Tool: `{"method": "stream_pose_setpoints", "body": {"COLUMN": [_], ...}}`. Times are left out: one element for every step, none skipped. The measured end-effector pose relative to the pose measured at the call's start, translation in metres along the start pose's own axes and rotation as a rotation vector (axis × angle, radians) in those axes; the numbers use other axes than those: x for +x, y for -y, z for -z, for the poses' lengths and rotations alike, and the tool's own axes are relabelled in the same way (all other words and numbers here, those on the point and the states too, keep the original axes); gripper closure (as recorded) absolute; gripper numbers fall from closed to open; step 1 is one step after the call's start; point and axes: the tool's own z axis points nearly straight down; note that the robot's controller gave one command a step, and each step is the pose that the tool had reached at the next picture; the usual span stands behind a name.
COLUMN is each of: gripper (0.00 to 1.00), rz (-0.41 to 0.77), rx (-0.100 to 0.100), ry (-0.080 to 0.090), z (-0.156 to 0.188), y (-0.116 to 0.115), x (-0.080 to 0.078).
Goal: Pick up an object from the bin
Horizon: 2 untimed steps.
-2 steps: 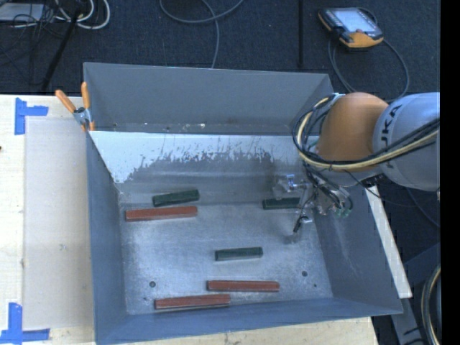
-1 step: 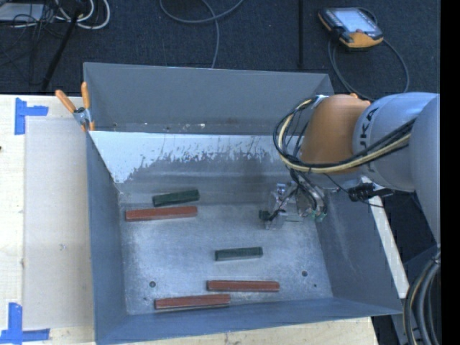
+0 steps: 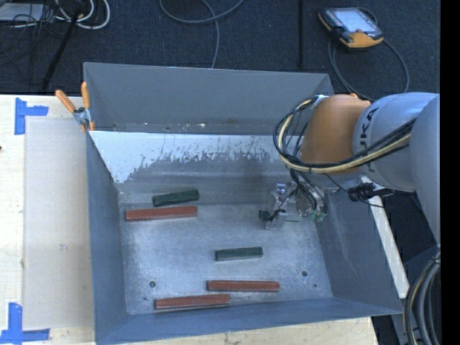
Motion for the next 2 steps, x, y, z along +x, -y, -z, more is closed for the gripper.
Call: {"method": "stream_pose_setpoints", "body": {"gripper": [1.0,1.0], "rz": [-0.027,-0.052], "rx": [0.0,0.0], "ry": [-0.01,-0.004], "z": [0.05,0.109], "y": [0.001,-0.001], "x": [0.008,0.003]}}
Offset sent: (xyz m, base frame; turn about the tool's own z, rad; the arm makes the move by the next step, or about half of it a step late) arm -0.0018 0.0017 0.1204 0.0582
